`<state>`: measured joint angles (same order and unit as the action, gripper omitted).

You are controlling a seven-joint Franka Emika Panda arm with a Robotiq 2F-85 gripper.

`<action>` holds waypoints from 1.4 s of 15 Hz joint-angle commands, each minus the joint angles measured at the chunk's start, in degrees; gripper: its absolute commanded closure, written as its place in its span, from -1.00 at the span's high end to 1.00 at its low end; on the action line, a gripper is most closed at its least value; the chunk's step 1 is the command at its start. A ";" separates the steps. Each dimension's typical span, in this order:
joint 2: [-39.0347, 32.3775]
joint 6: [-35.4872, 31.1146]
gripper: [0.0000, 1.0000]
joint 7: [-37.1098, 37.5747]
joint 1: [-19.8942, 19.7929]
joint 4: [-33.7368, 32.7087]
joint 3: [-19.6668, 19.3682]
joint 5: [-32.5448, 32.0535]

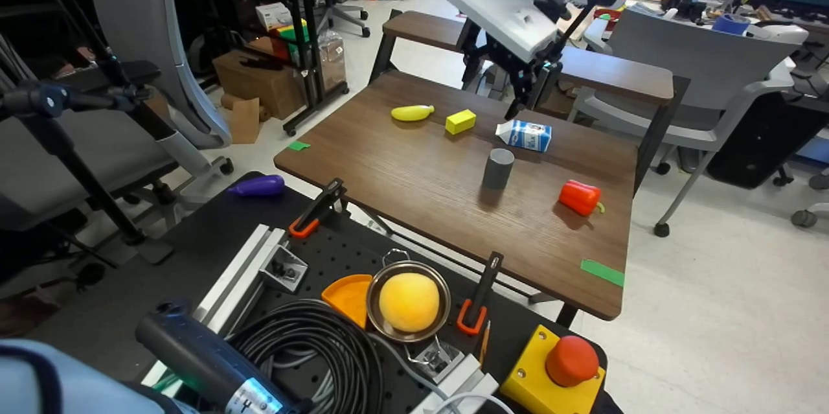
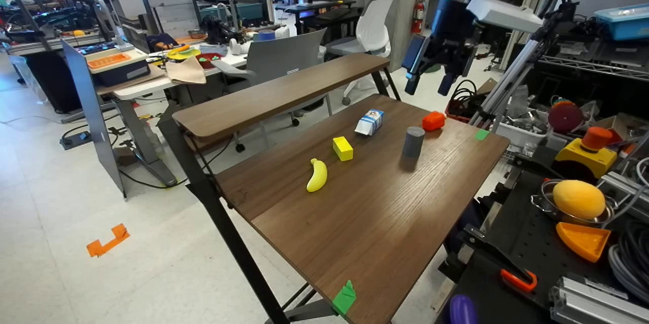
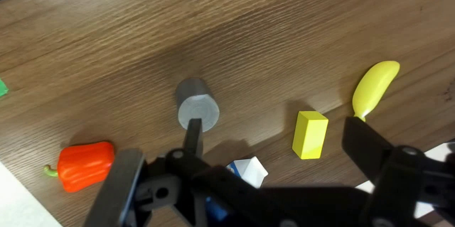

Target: Move the yellow rectangular block to the right

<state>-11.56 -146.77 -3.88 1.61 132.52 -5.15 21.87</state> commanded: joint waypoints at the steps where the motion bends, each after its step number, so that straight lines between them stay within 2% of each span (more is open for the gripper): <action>1: -7.04 -6.55 1.00 2.67 -1.27 -3.26 4.19 1.38; 5: -13.46 -11.71 1.00 7.19 -0.96 -7.00 6.50 -0.39; 9: -19.14 -14.53 1.00 11.88 0.08 -13.11 6.21 -2.59; 15: -24.76 -13.22 1.00 17.10 1.63 -22.13 5.71 -5.62; 21: -29.92 -11.83 1.00 20.21 3.66 -27.31 5.69 -7.38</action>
<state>-38.38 -159.77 14.20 4.17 108.74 0.79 15.64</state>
